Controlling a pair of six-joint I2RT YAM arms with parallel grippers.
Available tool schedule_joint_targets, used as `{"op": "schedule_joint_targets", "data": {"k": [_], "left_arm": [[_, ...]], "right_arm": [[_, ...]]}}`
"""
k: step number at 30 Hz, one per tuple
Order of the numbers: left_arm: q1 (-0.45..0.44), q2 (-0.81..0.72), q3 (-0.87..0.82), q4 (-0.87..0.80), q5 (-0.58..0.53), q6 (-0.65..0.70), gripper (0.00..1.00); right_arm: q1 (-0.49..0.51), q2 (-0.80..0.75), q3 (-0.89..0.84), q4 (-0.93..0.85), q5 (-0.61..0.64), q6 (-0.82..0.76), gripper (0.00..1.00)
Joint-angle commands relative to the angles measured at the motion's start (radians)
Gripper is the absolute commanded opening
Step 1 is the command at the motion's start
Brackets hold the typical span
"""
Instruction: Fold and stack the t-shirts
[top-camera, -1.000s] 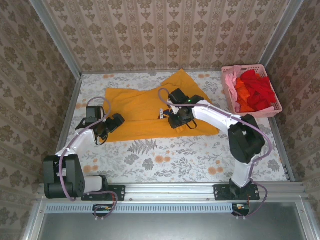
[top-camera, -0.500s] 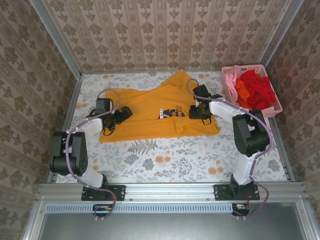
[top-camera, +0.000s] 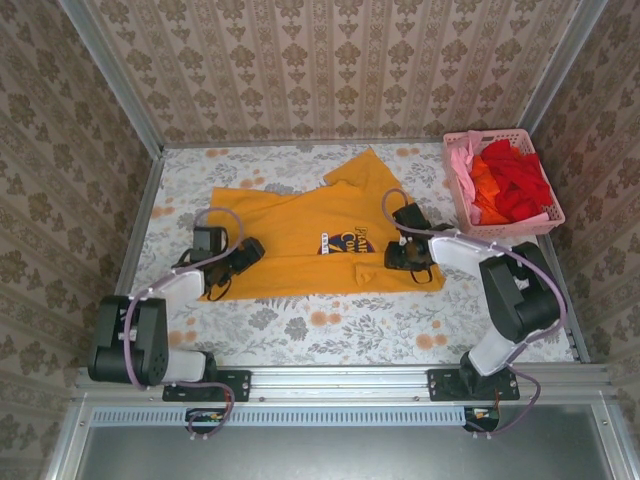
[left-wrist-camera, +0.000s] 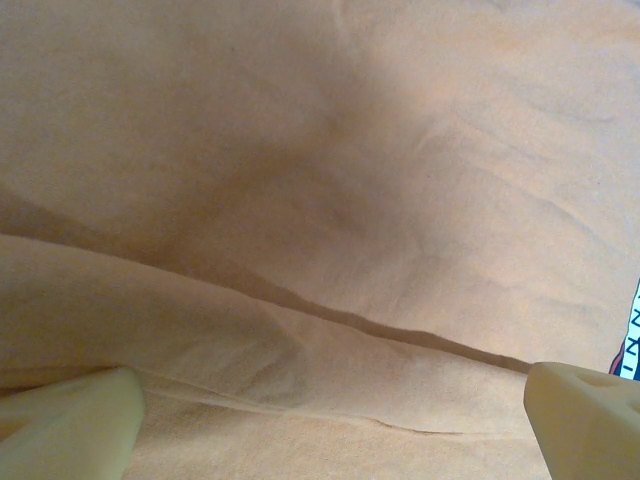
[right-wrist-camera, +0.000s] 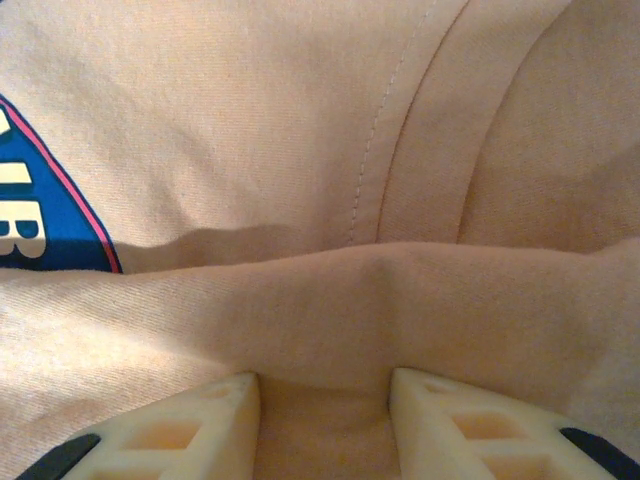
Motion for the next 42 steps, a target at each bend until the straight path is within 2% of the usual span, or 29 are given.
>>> {"op": "schedule_joint_targets", "data": {"k": [1,5,9,14,19,21,27,30,33,36,42], "left_arm": [[-0.027,-0.041,-0.047,-0.223,-0.028,-0.041,1.0],[-0.045,-0.131,0.003,-0.312,-0.067,-0.03,1.0],[-0.041,-0.144,0.148,-0.371,-0.146,0.065,1.0],[0.003,0.039,0.409,-0.447,-0.241,0.168,1.0],[0.072,0.259,0.628,-0.484,-0.276,0.158,0.99],[0.096,0.35,0.728,-0.525,-0.3,0.142,0.92],[0.138,0.627,1.03,-0.669,-0.347,0.131,0.64],[0.153,0.738,1.15,-0.709,-0.346,0.147,0.56],[0.16,0.83,1.26,-0.741,-0.342,0.164,0.5],[0.162,0.91,1.369,-0.786,-0.341,0.177,0.5],[0.162,0.997,1.474,-0.837,-0.335,0.193,0.45]], "right_arm": [[0.016,-0.06,-0.062,-0.093,0.003,0.055,0.41],[0.024,-0.146,-0.046,-0.156,0.013,0.04,0.42],[0.024,-0.186,0.047,-0.169,0.022,-0.005,0.47],[0.025,-0.126,0.195,-0.155,-0.004,-0.046,0.52],[0.032,-0.061,0.298,-0.117,-0.07,-0.06,0.54],[0.033,-0.035,0.334,-0.117,-0.076,-0.064,0.55],[0.034,0.008,0.377,-0.118,-0.075,-0.073,0.56],[0.033,0.02,0.384,-0.122,-0.077,-0.073,0.57],[0.033,0.024,0.384,-0.118,-0.078,-0.071,0.57],[0.033,0.026,0.381,-0.115,-0.083,-0.071,0.57],[0.034,0.026,0.368,-0.115,-0.085,-0.066,0.57]]}}
